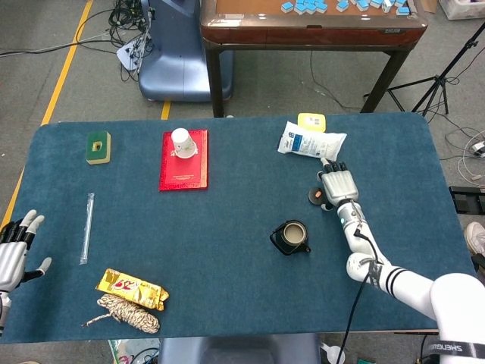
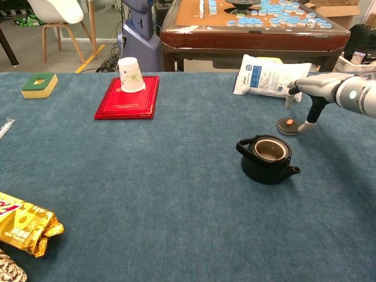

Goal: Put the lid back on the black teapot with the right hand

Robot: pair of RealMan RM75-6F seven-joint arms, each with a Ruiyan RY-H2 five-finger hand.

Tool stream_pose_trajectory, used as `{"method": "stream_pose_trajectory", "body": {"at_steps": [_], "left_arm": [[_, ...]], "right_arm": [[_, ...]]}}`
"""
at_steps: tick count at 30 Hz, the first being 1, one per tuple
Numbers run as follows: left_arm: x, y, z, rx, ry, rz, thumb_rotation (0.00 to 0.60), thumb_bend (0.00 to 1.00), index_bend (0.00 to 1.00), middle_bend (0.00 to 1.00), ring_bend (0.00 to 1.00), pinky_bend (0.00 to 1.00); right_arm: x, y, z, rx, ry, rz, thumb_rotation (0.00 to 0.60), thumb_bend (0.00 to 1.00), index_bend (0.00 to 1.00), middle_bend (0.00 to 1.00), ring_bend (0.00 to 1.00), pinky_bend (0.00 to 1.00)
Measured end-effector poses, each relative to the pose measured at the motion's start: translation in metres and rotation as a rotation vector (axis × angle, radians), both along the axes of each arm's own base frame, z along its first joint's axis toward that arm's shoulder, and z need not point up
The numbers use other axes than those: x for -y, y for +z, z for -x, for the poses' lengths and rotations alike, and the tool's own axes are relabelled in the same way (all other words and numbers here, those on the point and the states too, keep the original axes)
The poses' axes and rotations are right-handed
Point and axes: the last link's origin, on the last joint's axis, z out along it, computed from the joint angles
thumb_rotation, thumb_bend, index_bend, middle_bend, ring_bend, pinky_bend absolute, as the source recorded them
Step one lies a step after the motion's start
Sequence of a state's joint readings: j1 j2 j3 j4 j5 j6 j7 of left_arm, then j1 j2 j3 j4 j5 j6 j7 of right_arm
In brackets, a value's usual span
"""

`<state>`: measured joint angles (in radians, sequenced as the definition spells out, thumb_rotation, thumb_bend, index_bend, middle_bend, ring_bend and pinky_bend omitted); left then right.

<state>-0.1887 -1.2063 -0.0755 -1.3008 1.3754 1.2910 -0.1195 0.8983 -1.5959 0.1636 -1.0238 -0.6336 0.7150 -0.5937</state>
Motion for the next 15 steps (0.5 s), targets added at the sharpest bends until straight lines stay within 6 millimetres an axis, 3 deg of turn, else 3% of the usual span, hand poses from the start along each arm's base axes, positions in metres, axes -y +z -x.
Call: {"method": "stream_pose_trajectory", "body": {"at_steps": [15], "left_arm": [[0.001, 0.001, 0.004, 0.004, 0.006, -0.003, 0.600, 0.30, 0.00, 0.00, 0.00, 0.00]], "right_arm": [[0.003, -0.011, -0.003, -0.006, -0.001, -0.017, 0.600, 0.17, 0.28, 0.00, 0.00, 0.00]]}}
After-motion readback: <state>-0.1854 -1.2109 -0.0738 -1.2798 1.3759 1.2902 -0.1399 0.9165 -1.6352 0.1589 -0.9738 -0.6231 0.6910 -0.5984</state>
